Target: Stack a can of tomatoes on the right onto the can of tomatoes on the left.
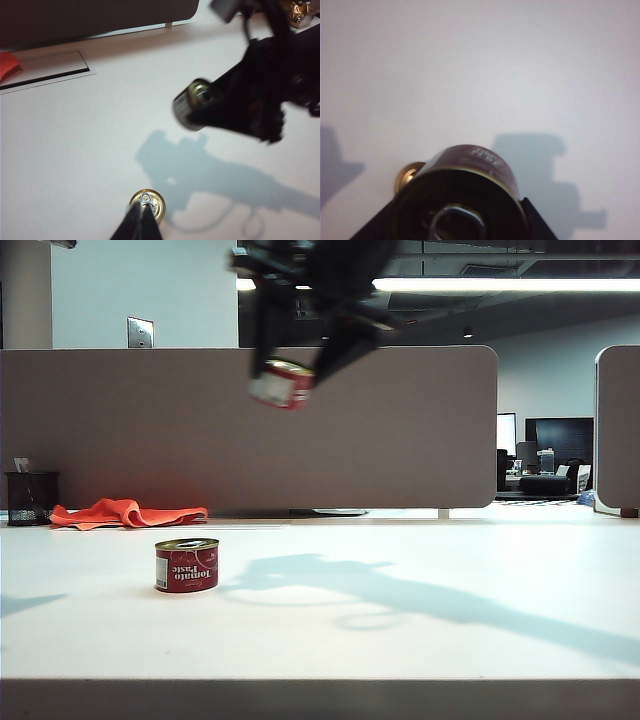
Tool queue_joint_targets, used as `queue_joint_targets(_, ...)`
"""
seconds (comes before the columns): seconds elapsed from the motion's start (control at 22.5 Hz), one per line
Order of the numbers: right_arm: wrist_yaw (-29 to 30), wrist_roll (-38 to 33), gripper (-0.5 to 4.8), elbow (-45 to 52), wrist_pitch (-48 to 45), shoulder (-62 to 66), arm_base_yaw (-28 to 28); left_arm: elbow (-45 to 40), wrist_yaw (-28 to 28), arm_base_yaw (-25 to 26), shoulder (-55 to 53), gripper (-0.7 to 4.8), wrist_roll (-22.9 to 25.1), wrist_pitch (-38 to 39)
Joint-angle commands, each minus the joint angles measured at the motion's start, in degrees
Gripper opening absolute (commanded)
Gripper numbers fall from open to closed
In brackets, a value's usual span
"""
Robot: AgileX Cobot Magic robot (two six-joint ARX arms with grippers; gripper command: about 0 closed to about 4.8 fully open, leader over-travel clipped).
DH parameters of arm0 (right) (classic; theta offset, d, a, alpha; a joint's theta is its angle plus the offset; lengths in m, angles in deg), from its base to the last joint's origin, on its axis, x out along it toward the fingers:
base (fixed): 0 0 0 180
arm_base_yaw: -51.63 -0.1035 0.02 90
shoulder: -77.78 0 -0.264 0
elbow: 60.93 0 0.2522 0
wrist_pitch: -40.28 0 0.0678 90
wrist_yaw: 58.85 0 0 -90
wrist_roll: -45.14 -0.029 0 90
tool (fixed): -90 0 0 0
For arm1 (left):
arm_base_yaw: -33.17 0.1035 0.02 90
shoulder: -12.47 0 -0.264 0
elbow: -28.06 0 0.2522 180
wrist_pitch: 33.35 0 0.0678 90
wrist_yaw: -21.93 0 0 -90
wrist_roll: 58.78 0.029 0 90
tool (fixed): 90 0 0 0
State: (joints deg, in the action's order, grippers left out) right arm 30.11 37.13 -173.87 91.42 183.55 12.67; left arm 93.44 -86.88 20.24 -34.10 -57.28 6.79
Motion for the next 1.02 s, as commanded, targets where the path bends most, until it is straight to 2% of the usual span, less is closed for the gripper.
queue_joint_targets(0.04,-1.84,2.05,2.29,-6.23,1.42,5.49,-3.67,0.44,-0.28,-0.07,0.13,-0.05,0.04,-0.04)
queue_joint_targets(0.13,-1.86,2.29,2.29,-8.87,2.47,9.57,-5.18,0.44,-0.70,-0.07,0.13,-0.05,0.04,0.22)
queue_joint_targets(0.4,-1.38,2.49,2.29,-8.92,3.50,15.63,-6.69,0.44,-0.70,-0.07,0.13,-0.05,0.04,1.20)
queue_joint_targets(0.58,-0.31,2.51,2.31,-8.87,2.78,16.61,-7.32,0.44,-0.68,-0.07,0.13,-0.05,0.20,1.09)
queue_joint_targets(0.71,-0.17,2.47,2.74,-8.83,2.91,16.90,-7.63,0.44,-0.68,-0.07,0.13,-0.05,0.22,1.11)
queue_joint_targets(1.02,-0.26,2.45,2.75,-8.83,2.64,16.90,-7.89,0.44,-0.68,-0.07,0.13,-0.05,0.20,1.22)
